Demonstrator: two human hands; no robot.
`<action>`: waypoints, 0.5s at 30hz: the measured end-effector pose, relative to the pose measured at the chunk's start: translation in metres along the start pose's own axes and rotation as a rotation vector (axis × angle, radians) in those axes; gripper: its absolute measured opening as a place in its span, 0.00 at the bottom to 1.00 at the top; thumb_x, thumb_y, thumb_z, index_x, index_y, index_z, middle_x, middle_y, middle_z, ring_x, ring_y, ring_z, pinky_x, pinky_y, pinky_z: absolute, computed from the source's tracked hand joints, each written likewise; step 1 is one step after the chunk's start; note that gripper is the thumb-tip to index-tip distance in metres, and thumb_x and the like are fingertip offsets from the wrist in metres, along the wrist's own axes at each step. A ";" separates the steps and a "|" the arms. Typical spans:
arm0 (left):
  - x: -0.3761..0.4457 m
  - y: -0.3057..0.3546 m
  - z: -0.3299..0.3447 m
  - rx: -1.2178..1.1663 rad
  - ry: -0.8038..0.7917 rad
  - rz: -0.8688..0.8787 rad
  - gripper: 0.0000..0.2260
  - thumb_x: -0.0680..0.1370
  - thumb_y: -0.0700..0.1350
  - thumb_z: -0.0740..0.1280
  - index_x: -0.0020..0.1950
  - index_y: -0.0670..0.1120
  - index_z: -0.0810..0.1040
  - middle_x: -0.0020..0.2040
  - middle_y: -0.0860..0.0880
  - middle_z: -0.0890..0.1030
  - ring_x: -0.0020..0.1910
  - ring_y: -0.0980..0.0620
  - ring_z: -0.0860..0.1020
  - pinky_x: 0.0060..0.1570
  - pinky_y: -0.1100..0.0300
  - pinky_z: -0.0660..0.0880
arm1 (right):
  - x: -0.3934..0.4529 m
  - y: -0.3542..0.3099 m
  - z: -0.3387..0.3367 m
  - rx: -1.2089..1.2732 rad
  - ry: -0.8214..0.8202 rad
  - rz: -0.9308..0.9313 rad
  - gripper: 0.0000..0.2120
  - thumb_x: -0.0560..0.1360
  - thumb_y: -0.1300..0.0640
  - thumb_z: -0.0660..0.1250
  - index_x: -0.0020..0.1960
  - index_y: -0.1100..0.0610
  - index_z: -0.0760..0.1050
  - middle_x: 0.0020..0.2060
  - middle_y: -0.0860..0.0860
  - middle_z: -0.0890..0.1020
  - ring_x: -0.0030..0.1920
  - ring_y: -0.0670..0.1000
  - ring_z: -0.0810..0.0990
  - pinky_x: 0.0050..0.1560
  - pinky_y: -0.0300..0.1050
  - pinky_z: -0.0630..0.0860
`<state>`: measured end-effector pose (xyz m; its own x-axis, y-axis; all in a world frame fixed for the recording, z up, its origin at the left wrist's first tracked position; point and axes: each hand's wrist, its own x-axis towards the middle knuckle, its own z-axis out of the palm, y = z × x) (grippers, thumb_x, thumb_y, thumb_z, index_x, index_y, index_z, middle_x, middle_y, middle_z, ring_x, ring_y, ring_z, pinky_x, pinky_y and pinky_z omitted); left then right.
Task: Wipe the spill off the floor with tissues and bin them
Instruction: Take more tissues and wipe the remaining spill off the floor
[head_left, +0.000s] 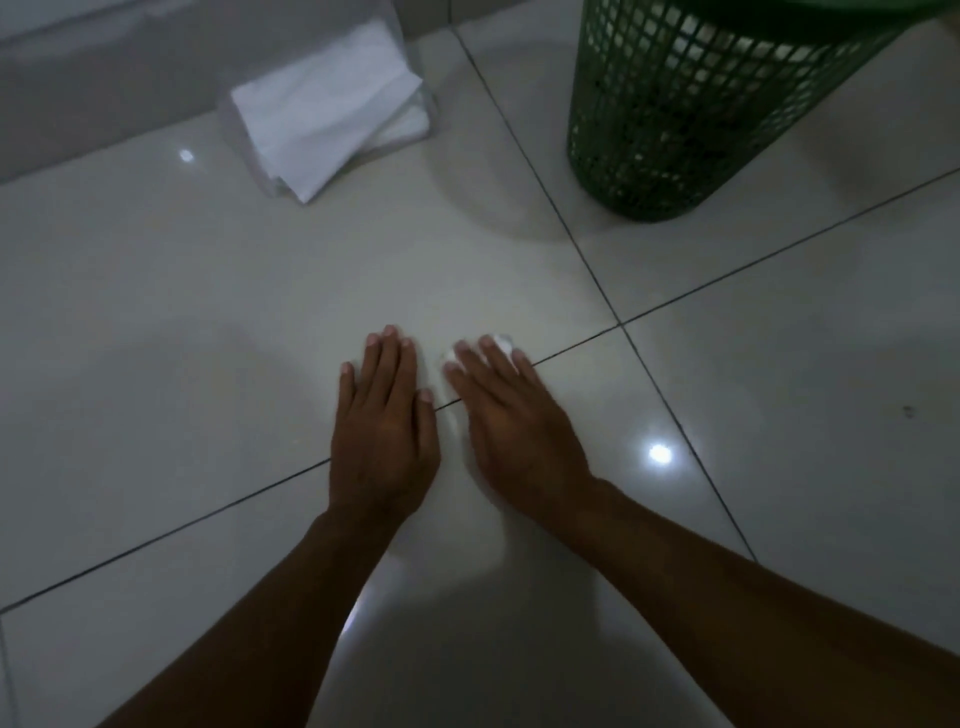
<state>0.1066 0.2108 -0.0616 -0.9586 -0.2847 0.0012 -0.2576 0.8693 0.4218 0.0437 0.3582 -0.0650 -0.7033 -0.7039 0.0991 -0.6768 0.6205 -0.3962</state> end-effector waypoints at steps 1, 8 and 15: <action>0.001 0.000 -0.001 0.003 -0.002 0.015 0.25 0.82 0.46 0.54 0.77 0.38 0.60 0.79 0.41 0.58 0.80 0.46 0.52 0.78 0.44 0.51 | -0.008 0.010 -0.005 -0.012 -0.004 -0.080 0.22 0.78 0.64 0.58 0.72 0.61 0.70 0.72 0.57 0.71 0.75 0.59 0.66 0.75 0.58 0.63; 0.006 0.021 0.010 0.015 -0.029 0.077 0.25 0.82 0.50 0.54 0.78 0.43 0.60 0.80 0.45 0.58 0.80 0.49 0.52 0.77 0.42 0.52 | -0.007 0.045 -0.027 -0.026 0.226 0.403 0.21 0.78 0.68 0.60 0.70 0.62 0.72 0.71 0.59 0.72 0.75 0.59 0.65 0.76 0.58 0.59; 0.009 0.031 0.017 0.073 -0.049 0.080 0.25 0.82 0.51 0.52 0.78 0.43 0.60 0.80 0.43 0.57 0.80 0.47 0.52 0.77 0.39 0.51 | -0.020 0.033 -0.018 -0.067 0.006 -0.010 0.23 0.78 0.62 0.56 0.72 0.62 0.69 0.72 0.59 0.71 0.75 0.58 0.65 0.75 0.58 0.63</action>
<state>0.0876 0.2423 -0.0636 -0.9808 -0.1946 -0.0127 -0.1864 0.9162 0.3548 0.0312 0.3987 -0.0635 -0.6980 -0.7079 0.1084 -0.6963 0.6355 -0.3335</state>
